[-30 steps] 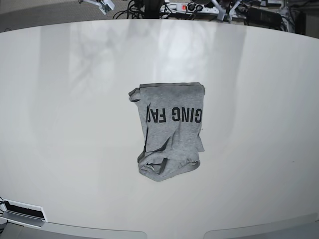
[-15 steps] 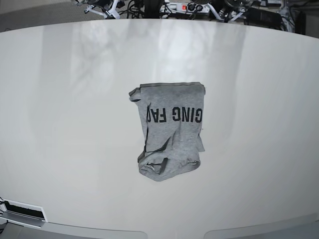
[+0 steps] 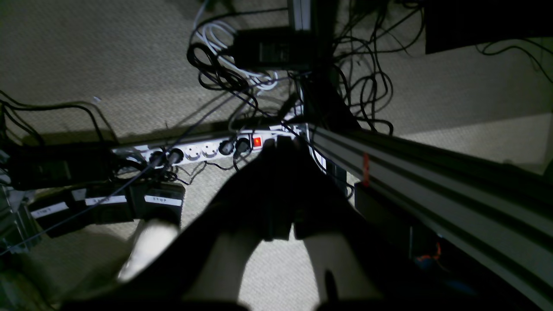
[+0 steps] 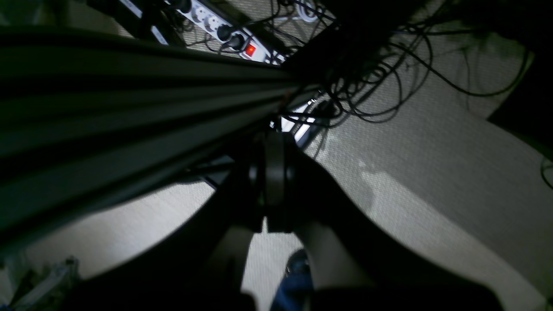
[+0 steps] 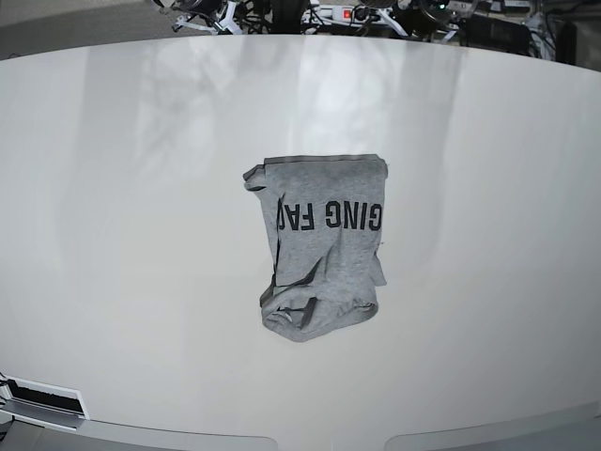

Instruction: Layout the t-shirt on the table in an organized manner, then fold the t-shirt properly

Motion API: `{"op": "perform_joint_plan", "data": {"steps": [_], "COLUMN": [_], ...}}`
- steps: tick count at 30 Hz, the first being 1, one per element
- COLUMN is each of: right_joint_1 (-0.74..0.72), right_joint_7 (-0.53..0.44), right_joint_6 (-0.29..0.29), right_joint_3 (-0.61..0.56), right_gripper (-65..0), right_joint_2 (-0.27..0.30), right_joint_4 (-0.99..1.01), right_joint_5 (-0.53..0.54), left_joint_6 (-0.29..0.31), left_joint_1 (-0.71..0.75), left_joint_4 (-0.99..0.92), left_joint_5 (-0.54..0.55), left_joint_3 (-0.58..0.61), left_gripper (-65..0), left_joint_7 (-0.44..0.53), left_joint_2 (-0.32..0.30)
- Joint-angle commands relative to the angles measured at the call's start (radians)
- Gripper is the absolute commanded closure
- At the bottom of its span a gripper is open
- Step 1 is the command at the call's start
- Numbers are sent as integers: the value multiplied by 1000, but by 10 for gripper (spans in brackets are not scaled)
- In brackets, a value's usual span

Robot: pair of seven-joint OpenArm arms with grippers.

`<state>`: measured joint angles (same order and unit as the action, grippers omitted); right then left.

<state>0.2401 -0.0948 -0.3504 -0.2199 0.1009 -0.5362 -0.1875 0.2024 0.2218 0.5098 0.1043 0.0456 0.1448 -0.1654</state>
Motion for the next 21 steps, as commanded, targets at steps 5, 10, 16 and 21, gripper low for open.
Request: {"op": "perform_joint_plan", "data": {"steps": [5,10,16,21], "right_joint_1": [-5,-5,-5,-5], "right_joint_7": [-13,-13,-14,-13], "right_joint_6": [-5,-5,-4,-4], "right_joint_3": [2,2,2,2], "right_gripper": [0,0,0,0], "right_joint_2": [2,2,-2,-6], "right_joint_4": [-7,-7,-7,-7], "right_joint_5": [3,3,3,4], "left_joint_6": [6,6,-2,-20], "left_joint_1": [2,2,2,6], "left_joint_4": [5,5,5,5], "left_joint_5": [1,-16,-48,-48], "left_joint_3": [-1,-1,-1,-1], "left_gripper": [0,0,0,0], "left_joint_7": [11,-26,-21,-21], "left_joint_2": [-7,-6,-3,-4]}}
